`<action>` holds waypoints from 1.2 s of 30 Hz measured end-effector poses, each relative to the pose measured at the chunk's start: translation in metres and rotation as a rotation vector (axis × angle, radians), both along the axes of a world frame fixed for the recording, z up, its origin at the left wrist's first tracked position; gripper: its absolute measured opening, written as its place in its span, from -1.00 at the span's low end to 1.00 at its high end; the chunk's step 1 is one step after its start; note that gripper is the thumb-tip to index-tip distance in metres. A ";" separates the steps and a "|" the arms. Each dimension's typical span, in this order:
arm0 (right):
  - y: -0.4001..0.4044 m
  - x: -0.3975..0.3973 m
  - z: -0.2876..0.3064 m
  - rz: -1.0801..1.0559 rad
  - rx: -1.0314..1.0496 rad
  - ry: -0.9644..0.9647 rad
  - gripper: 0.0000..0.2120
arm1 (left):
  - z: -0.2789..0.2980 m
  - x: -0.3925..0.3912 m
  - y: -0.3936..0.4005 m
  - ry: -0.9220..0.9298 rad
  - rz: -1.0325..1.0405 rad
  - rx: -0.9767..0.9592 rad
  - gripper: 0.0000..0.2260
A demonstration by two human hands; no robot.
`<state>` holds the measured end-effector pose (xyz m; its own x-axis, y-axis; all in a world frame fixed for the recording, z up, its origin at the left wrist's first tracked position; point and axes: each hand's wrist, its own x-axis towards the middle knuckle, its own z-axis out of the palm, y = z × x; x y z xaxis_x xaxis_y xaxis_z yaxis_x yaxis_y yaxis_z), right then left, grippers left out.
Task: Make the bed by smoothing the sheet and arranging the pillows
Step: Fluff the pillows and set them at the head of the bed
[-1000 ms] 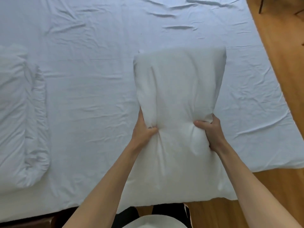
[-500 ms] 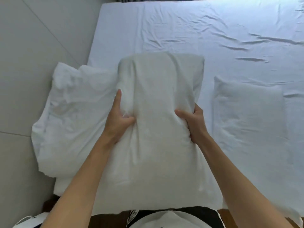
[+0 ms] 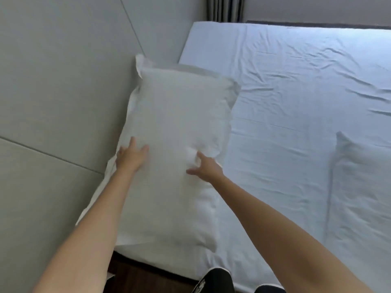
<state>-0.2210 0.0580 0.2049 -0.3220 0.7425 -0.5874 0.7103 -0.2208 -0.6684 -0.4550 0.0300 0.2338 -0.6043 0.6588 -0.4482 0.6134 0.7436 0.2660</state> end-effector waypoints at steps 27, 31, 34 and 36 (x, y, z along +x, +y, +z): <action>-0.088 0.501 -0.116 -0.316 0.073 -0.315 -0.27 | -0.154 0.520 -0.086 -0.096 -0.694 0.049 -0.44; -0.113 0.646 -0.144 -0.451 0.060 -0.481 -0.10 | -0.181 0.633 -0.086 -0.280 -0.706 -0.053 -0.37; -0.127 0.725 -0.173 -0.575 0.000 -0.506 -0.01 | -0.209 0.694 -0.084 -0.421 -0.630 -0.144 -0.28; -0.132 0.755 -0.190 -0.699 -0.063 -0.467 0.06 | -0.225 0.713 -0.081 -0.484 -0.571 -0.168 -0.24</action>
